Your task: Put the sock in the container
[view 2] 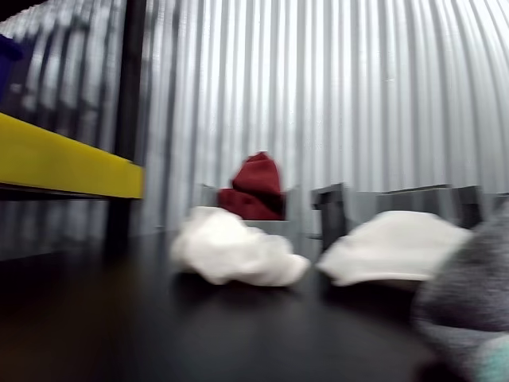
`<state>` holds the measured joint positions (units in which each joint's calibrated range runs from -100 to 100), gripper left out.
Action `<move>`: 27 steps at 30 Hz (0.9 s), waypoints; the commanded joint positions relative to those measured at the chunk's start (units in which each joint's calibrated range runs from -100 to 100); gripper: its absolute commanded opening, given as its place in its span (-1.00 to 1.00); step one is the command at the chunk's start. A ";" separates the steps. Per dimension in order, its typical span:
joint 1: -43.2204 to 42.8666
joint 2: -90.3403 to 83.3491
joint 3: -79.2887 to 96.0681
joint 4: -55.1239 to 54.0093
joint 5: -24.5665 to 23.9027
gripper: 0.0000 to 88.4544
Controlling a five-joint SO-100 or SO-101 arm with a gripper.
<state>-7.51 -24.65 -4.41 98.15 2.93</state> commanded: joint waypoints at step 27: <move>10.54 -58.87 81.69 -44.95 2.88 -0.97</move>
<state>0.74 -80.66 74.23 54.50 5.80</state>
